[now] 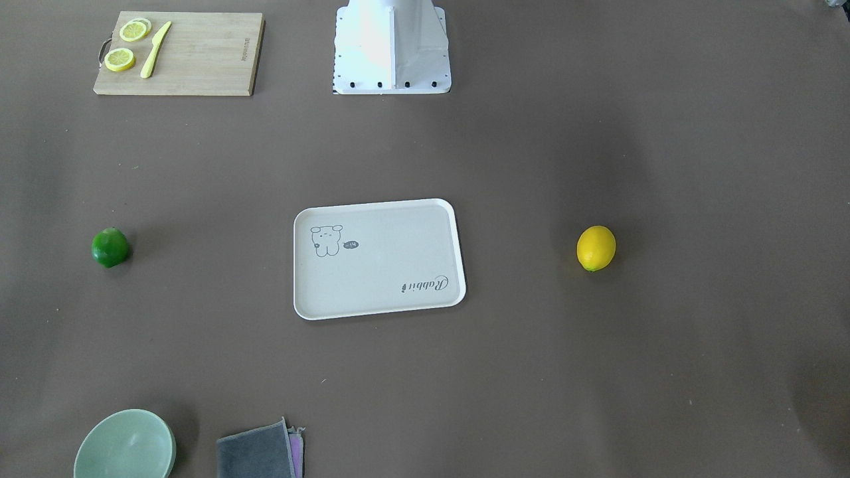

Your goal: Place all lemons on tray

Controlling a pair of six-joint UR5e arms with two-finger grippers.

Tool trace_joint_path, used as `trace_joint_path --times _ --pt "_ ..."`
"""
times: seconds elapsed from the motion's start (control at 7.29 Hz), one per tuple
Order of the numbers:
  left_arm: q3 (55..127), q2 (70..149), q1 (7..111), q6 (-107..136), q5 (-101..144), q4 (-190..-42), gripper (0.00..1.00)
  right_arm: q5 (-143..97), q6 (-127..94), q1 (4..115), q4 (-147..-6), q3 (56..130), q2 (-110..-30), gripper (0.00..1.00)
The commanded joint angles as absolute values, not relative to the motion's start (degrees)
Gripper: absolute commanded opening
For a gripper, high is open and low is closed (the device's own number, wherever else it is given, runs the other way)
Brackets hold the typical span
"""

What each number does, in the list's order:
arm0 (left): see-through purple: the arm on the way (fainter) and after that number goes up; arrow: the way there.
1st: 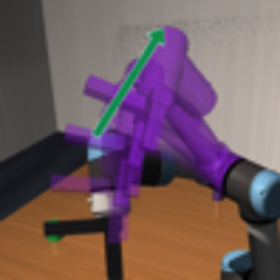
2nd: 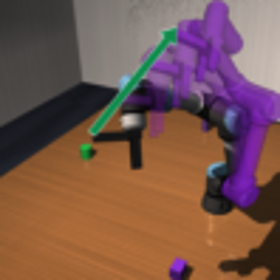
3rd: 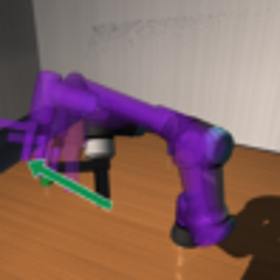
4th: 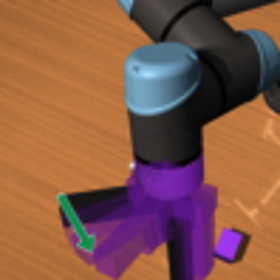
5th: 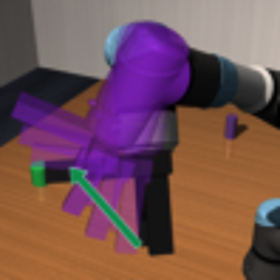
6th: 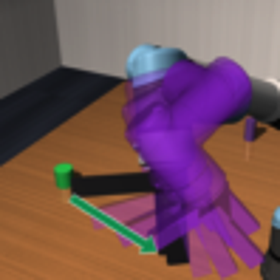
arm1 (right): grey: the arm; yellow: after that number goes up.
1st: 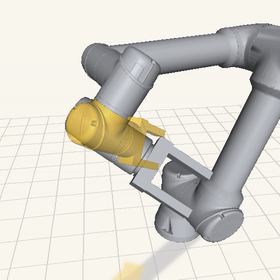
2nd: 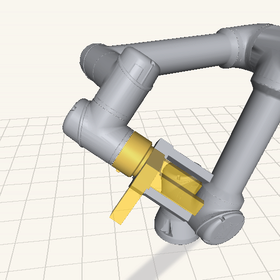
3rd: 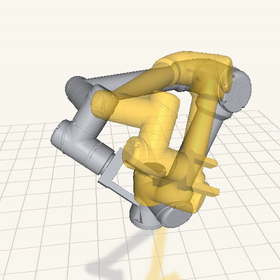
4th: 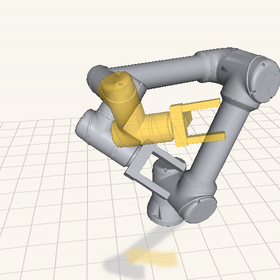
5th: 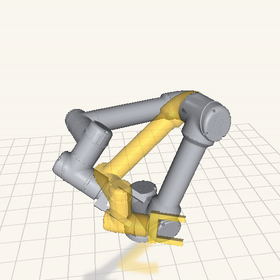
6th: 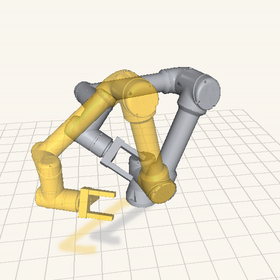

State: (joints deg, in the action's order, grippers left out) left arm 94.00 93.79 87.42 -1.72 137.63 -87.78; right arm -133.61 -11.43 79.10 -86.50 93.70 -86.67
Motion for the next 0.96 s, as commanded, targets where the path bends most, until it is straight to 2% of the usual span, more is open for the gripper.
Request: trace_joint_path --times 0.0,0.41,0.82 --pt "90.12 94.65 87.19 -1.58 137.98 -88.06 0.98 -133.68 -11.43 79.10 -86.40 94.13 -87.10 1.00" --pt "95.17 93.34 87.54 -2.11 138.16 -88.24 0.98 -132.81 -11.08 79.28 -85.87 95.53 -87.98 1.00" --pt "95.53 92.29 87.63 -1.50 138.34 -88.16 0.98 -132.89 -11.25 79.28 -85.87 97.39 -90.79 1.00"
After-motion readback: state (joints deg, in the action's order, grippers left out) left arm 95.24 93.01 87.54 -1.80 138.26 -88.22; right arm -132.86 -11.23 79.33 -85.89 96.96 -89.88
